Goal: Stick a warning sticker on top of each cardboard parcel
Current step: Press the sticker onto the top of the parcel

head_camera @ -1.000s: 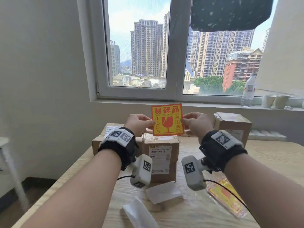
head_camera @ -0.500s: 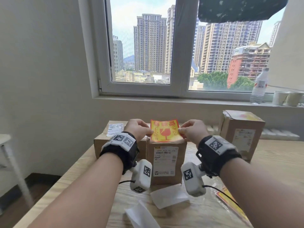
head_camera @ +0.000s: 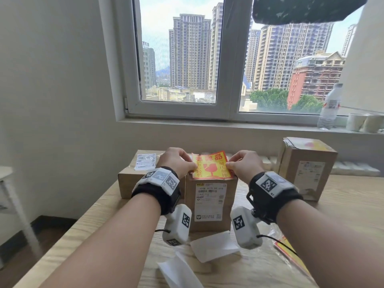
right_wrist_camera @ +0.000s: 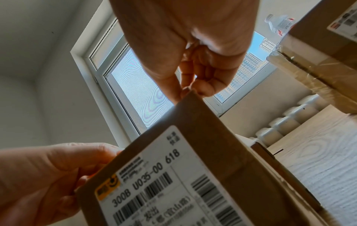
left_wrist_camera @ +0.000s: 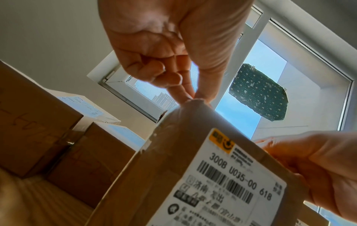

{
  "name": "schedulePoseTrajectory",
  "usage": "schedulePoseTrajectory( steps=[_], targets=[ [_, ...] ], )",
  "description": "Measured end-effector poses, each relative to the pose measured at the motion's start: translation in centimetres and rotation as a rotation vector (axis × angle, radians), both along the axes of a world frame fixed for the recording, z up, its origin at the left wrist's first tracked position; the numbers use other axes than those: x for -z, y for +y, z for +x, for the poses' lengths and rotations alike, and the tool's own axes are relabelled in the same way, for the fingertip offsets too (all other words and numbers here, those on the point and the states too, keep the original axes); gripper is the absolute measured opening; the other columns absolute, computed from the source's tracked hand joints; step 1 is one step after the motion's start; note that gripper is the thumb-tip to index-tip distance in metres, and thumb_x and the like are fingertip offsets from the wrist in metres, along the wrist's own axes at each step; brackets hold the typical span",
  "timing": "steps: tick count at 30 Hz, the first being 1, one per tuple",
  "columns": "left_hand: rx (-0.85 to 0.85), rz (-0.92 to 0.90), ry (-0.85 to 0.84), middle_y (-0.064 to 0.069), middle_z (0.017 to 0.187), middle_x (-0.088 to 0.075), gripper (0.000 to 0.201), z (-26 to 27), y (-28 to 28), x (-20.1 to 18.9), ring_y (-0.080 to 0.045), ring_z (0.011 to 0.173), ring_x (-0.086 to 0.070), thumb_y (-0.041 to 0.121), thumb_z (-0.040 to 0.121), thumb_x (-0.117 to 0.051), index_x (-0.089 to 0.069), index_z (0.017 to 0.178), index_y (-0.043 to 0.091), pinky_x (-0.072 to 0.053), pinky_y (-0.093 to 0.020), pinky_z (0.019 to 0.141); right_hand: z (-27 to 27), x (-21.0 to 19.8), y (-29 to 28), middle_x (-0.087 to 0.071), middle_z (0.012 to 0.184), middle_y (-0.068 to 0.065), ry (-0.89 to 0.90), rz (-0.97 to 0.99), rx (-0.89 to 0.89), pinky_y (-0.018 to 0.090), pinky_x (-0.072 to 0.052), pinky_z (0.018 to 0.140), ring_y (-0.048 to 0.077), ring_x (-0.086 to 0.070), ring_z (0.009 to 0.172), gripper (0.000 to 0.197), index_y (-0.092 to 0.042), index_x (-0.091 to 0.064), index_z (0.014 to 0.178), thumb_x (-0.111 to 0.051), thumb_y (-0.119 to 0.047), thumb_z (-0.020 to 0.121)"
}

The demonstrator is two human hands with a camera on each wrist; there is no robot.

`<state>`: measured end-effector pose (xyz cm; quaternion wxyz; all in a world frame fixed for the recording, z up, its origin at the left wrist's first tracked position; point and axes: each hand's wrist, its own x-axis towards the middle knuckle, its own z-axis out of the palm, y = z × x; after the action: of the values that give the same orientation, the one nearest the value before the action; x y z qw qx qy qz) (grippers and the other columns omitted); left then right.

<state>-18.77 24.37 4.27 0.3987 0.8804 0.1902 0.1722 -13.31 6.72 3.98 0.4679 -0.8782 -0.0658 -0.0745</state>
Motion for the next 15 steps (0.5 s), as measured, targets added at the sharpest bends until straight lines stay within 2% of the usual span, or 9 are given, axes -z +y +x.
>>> schedulePoseTrajectory(
  steps=[4,8,13,15],
  targets=[
    [0.003,0.028,0.007,0.011,0.081,-0.064,0.016,0.04,-0.13,0.0,-0.009,0.08,-0.062,0.03,0.072,-0.08,-0.065,0.076,0.025,-0.046,-0.025,0.065,-0.04,0.0,-0.01,-0.071,0.093,0.004,-0.019,-0.035,0.008,0.034,-0.058,0.08,0.021,-0.068,0.09,0.013,-0.022,-0.063,0.073,-0.072,-0.018,0.082],
    [0.012,0.051,0.006,0.013,0.079,-0.063,0.014,0.03,-0.26,-0.03,-0.004,0.075,-0.058,0.029,0.073,-0.079,-0.065,0.076,0.025,-0.046,-0.024,0.063,-0.14,-0.04,0.03,-0.071,0.092,0.004,-0.023,-0.045,0.006,0.033,-0.058,0.078,0.02,-0.069,0.089,0.01,-0.021,-0.064,0.076,-0.071,-0.018,0.082],
    [0.003,0.093,0.012,0.011,0.083,-0.065,0.014,-0.04,-0.52,-0.06,-0.009,0.081,-0.062,0.03,0.073,-0.078,-0.065,0.076,0.026,-0.049,-0.026,0.068,-0.21,-0.21,0.08,-0.069,0.093,0.002,-0.028,-0.1,0.009,0.027,-0.053,0.072,0.017,-0.065,0.09,0.005,-0.018,-0.068,0.086,-0.071,-0.02,0.083],
    [0.005,0.107,0.015,0.01,0.083,-0.065,0.014,-0.03,-0.63,-0.13,-0.009,0.082,-0.061,0.03,0.073,-0.078,-0.065,0.077,0.026,-0.049,-0.027,0.068,-0.16,-0.26,0.1,-0.069,0.095,0.001,-0.038,-0.129,0.017,0.029,-0.052,0.076,0.016,-0.063,0.092,0.005,-0.019,-0.068,0.086,-0.071,-0.021,0.083]
  ],
)
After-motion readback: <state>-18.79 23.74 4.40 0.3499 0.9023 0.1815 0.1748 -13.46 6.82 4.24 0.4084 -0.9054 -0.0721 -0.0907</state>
